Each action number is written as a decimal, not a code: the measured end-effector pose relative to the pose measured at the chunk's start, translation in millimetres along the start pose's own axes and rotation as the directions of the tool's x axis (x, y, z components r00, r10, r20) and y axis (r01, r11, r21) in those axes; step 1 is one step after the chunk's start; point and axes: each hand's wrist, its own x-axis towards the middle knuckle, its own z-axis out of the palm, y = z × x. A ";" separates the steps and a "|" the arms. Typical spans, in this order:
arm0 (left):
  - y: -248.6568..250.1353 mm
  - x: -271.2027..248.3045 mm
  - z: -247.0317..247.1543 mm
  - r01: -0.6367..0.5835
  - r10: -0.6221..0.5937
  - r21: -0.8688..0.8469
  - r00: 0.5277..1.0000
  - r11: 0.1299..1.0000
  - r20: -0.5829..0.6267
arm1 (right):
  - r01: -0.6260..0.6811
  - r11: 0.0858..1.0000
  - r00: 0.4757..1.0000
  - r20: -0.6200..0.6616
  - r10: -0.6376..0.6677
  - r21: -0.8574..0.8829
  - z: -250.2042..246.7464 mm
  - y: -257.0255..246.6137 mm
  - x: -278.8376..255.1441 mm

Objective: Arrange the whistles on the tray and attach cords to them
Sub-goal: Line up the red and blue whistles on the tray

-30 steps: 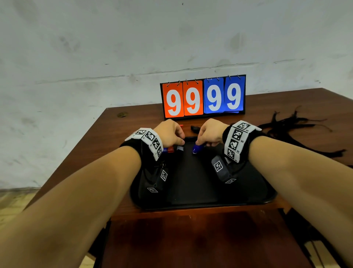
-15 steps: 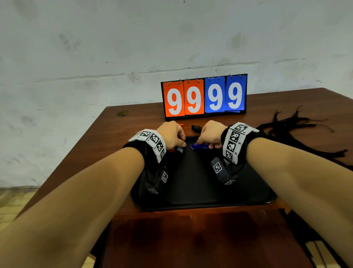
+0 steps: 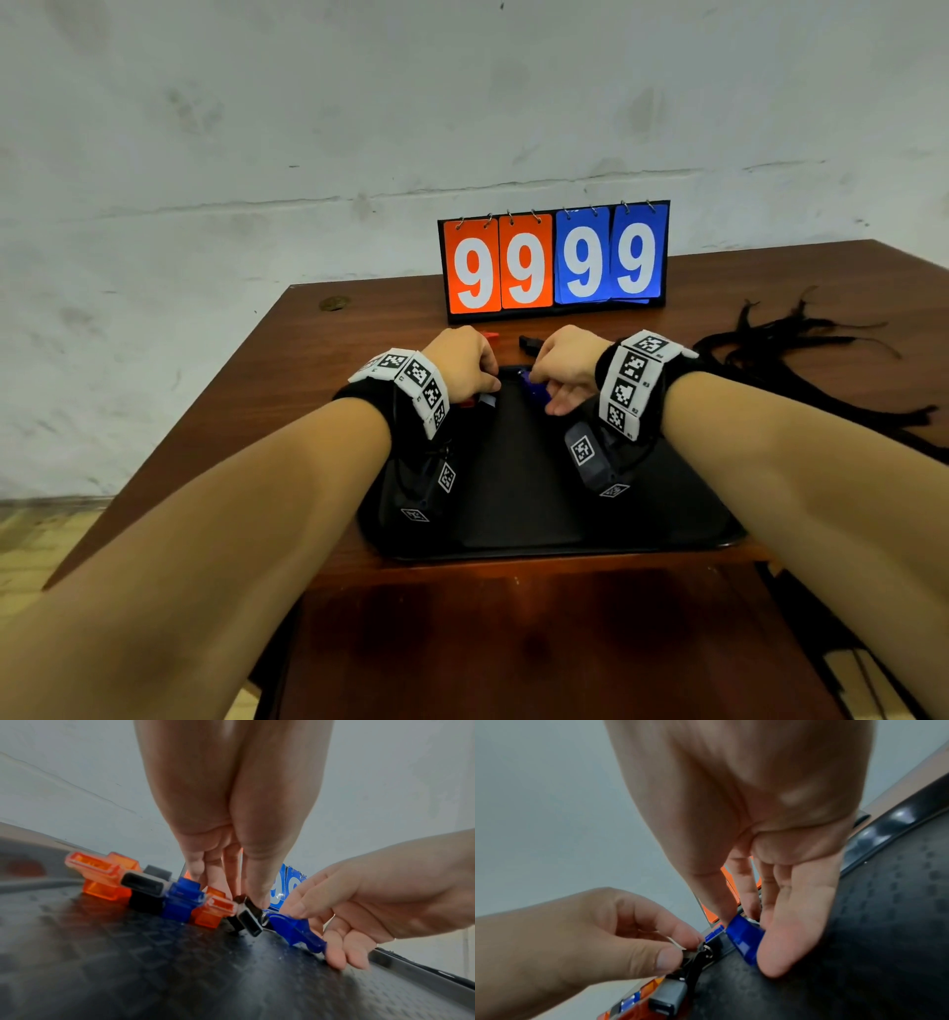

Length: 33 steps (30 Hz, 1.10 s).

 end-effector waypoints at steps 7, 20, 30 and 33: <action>-0.7 -2.1 -2.3 0.042 -0.042 0.034 0.999 0.999 -0.013 | 0.003 0.996 1.000 0.020 -0.001 -0.092 9.9 -7.6 3.9; -26.8 -21.2 -31.3 0.160 -0.163 0.034 0.979 0.986 0.119 | 0.096 0.995 0.994 0.041 -0.096 0.001 23.4 -18.3 5.2; -24.7 -23.2 -22.9 0.105 -0.121 0.089 0.974 0.990 0.190 | 0.267 0.958 0.958 0.133 -0.253 -0.104 22.3 -17.4 -2.6; -24.2 -23.5 -20.7 0.102 -0.116 0.088 0.978 0.991 0.174 | 0.313 0.931 0.947 0.130 -0.292 -0.186 25.6 -16.5 -1.8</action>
